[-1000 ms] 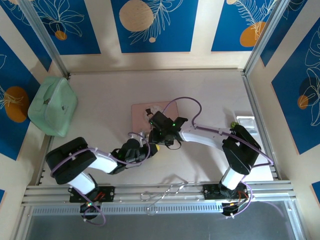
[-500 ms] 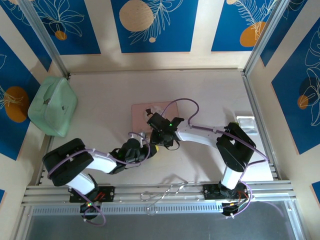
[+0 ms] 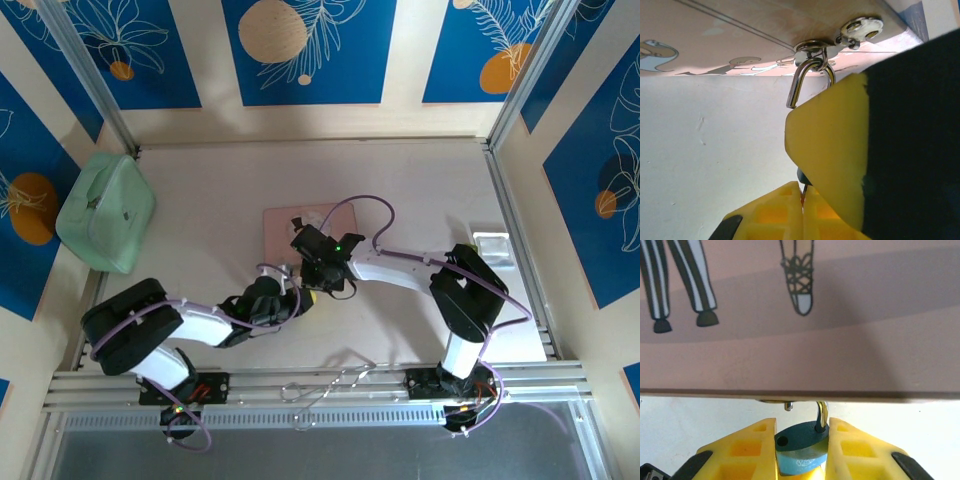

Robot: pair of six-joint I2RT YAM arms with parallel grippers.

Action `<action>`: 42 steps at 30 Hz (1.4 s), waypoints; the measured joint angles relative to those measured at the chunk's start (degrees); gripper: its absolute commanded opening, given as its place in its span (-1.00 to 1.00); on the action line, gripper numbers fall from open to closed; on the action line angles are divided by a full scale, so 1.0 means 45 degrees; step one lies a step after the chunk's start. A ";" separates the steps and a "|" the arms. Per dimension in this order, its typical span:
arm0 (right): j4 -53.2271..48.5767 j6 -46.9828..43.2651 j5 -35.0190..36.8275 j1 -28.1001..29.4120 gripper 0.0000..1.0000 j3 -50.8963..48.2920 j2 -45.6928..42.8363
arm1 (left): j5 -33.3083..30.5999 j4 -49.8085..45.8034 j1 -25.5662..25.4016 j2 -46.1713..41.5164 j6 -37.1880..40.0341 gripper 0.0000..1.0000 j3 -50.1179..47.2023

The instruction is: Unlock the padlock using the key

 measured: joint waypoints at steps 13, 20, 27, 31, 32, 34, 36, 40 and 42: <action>0.0063 -0.0005 -0.0015 0.0024 -0.40 0.0015 0.0053 | -0.0097 -0.0476 0.0000 -0.0185 0.0126 -1.00 0.0087; 0.0155 -0.0053 -0.0024 -0.0049 -0.50 0.0015 0.0141 | -0.0092 -0.0476 0.0000 -0.0214 0.0131 -1.00 0.0117; 0.0296 -0.0044 -0.0092 -0.0044 -0.86 -0.0005 0.0146 | -0.0189 -0.0612 0.0000 -0.0214 0.0131 -0.98 0.0117; 0.0350 -0.0053 -0.0083 -0.0049 -0.95 -0.0053 0.0146 | -0.0287 -0.0699 -0.0005 -0.0214 0.0267 -0.28 0.0117; 0.0500 -0.0053 -0.0083 -0.0097 -0.96 -0.0170 0.0136 | -0.0267 -0.0787 -0.0029 -0.0214 0.0311 -0.20 0.0112; 0.1010 -0.0102 -0.0092 -0.0170 -0.98 -0.0515 0.0131 | -0.0262 -0.0816 -0.0068 -0.0359 0.0408 -0.05 0.0117; 0.1627 -0.0151 -0.0267 -0.0233 -1.00 -0.0908 -0.0044 | -0.0364 -0.1214 -0.0083 -0.0738 0.0413 0.03 0.0044; 0.2637 -0.0350 -0.0797 -0.0393 -1.00 -0.1710 -0.0559 | -0.0641 -0.2186 -0.0078 -0.1996 0.0461 0.10 -0.0170; 0.2900 -0.0437 -0.1015 -0.0481 -1.00 -0.1855 -0.0627 | -0.0840 -0.2676 -0.0078 -0.2647 0.0457 0.09 -0.0253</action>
